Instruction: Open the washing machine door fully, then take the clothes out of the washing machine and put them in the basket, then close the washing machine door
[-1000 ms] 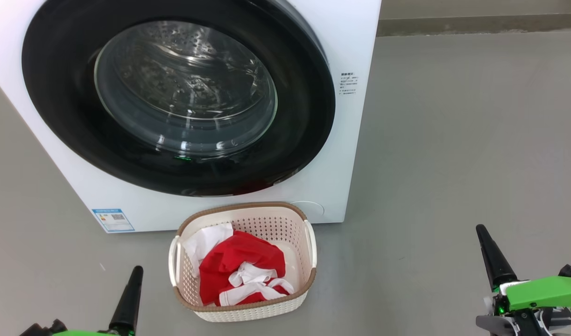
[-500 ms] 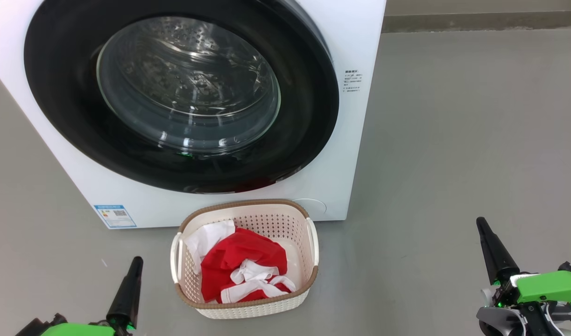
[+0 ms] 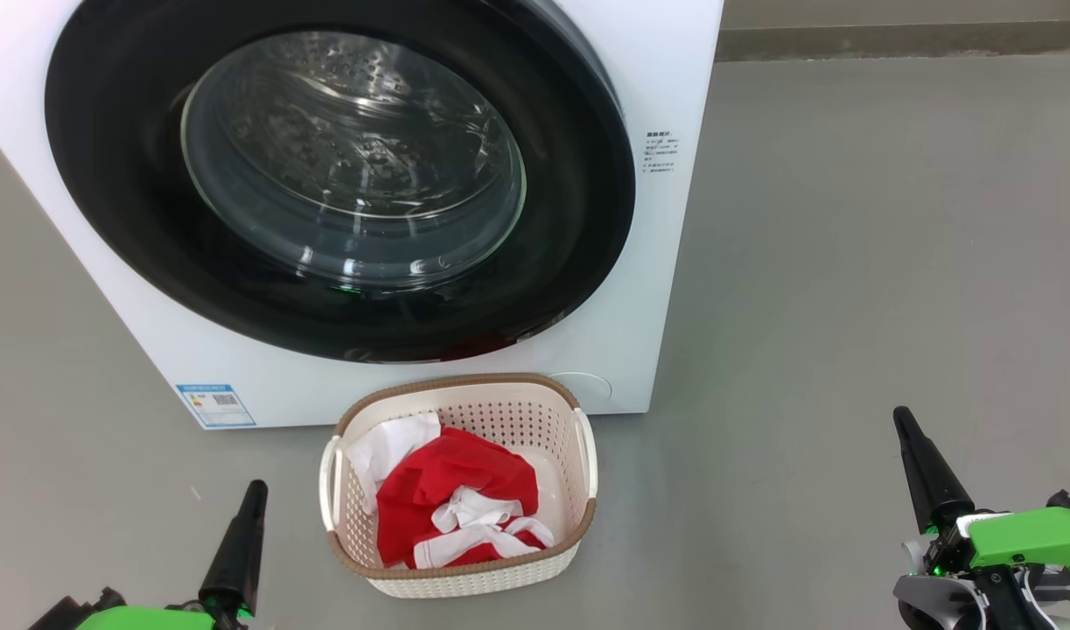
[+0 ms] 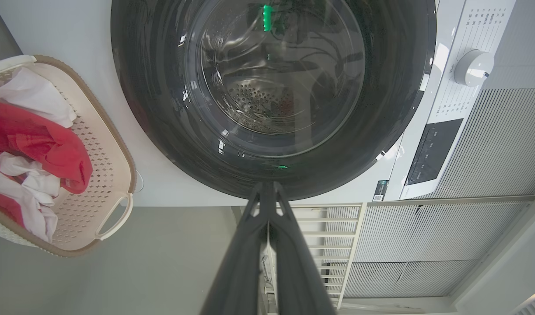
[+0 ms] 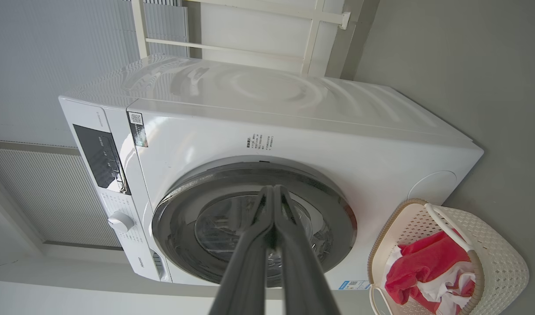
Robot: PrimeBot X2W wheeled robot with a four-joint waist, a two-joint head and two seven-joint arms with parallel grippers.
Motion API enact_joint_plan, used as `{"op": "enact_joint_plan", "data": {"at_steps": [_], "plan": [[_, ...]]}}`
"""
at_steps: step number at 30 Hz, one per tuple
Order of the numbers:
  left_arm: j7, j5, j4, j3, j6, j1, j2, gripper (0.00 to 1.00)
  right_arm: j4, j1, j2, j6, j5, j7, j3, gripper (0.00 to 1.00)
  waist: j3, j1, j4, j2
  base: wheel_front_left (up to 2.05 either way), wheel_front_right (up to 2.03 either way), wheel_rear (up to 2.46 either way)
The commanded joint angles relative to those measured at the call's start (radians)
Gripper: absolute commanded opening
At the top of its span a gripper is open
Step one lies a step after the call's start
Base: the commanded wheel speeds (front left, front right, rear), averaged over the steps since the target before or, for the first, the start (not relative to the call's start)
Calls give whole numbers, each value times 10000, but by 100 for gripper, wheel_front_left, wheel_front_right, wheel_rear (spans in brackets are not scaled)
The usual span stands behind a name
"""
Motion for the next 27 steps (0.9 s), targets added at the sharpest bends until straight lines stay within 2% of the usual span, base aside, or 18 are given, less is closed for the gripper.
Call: {"op": "enact_joint_plan", "data": {"at_steps": [1,27], "plan": [[34,-68,-202,343,-71,-396,177,0,-247,-428,-146,6,55,59,173,0,0,0,0,0,0,0,0],[33,-69,-204,342,-71,-396,177,0,-247,-428,-146,6,56,59,174,0,0,0,0,0,0,0,0]]}}
